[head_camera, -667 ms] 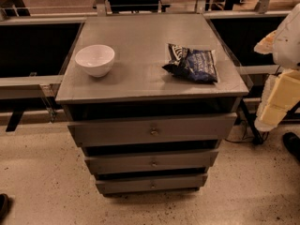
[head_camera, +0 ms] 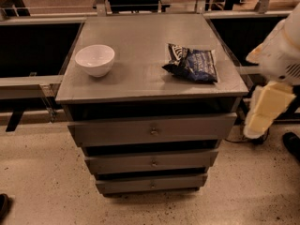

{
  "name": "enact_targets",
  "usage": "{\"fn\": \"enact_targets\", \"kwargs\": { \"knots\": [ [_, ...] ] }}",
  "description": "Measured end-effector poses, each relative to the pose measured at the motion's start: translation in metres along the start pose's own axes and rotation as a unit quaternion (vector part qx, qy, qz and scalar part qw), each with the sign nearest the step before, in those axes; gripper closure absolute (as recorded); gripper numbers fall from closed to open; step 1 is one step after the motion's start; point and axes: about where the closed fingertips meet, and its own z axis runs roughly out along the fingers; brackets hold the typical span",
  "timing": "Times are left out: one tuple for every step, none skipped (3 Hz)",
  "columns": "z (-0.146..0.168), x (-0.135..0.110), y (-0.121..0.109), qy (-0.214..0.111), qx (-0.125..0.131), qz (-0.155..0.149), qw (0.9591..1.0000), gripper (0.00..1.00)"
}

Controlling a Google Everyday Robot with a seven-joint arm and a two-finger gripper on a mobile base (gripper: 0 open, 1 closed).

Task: Open middle drawer

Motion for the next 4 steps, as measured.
{"fn": "enact_targets", "kwargs": {
  "knots": [
    [0.076,-0.001,0.02,-0.009,-0.026,-0.001,0.9996,0.0],
    [0.161,-0.001,0.066,-0.029,-0.089,0.008,0.9955,0.0],
    [0.205,-0.006,0.096,-0.079,-0.121,0.006,0.9894,0.0],
    [0.205,-0.009,0.097,-0.09,-0.119,-0.019,0.9886,0.0]
  ]
}}
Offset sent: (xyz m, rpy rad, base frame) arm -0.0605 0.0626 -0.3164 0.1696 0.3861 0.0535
